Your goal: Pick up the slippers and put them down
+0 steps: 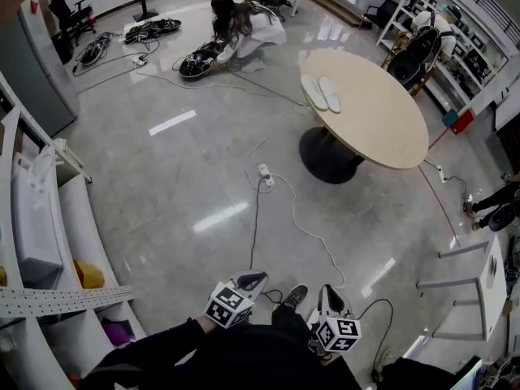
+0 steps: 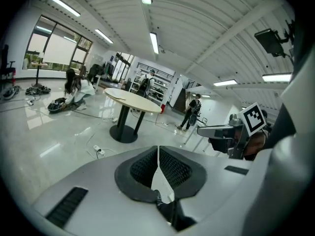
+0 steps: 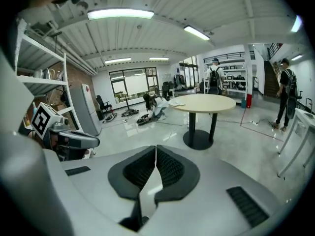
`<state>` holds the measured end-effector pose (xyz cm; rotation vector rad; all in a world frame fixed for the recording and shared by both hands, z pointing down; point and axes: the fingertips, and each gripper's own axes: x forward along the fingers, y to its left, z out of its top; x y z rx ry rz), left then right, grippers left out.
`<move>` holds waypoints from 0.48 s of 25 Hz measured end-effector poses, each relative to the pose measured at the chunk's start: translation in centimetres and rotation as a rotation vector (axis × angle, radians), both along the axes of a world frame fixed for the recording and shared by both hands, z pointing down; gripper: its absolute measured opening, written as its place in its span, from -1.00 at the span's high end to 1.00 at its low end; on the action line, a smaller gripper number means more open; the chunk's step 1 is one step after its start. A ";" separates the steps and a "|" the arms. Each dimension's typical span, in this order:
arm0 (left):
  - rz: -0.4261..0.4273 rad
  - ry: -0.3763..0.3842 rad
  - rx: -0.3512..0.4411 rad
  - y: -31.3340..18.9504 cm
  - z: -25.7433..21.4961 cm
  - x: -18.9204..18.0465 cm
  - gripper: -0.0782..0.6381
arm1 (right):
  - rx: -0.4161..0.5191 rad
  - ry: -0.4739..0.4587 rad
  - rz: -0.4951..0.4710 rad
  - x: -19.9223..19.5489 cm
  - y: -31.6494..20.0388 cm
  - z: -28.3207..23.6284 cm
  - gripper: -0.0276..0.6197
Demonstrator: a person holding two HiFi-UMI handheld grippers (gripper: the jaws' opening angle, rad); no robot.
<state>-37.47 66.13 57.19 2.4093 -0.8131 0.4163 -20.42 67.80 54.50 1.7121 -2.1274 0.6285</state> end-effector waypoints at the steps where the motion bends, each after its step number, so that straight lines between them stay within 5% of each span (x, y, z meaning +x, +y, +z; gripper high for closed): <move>1: -0.017 0.011 0.007 -0.5 -0.9 0.0 0.71 | 0.034 -0.013 -0.010 -0.1 -1.3 -1.2 0.86; 7: -0.150 0.130 0.089 -5.9 -9.1 2.2 0.71 | 0.216 -0.227 -0.139 -2.4 -9.6 -9.1 0.86; 12: -0.157 0.171 0.143 -9.5 -14.0 9.5 0.71 | 0.317 -0.332 -0.365 -3.0 -12.2 -13.9 0.86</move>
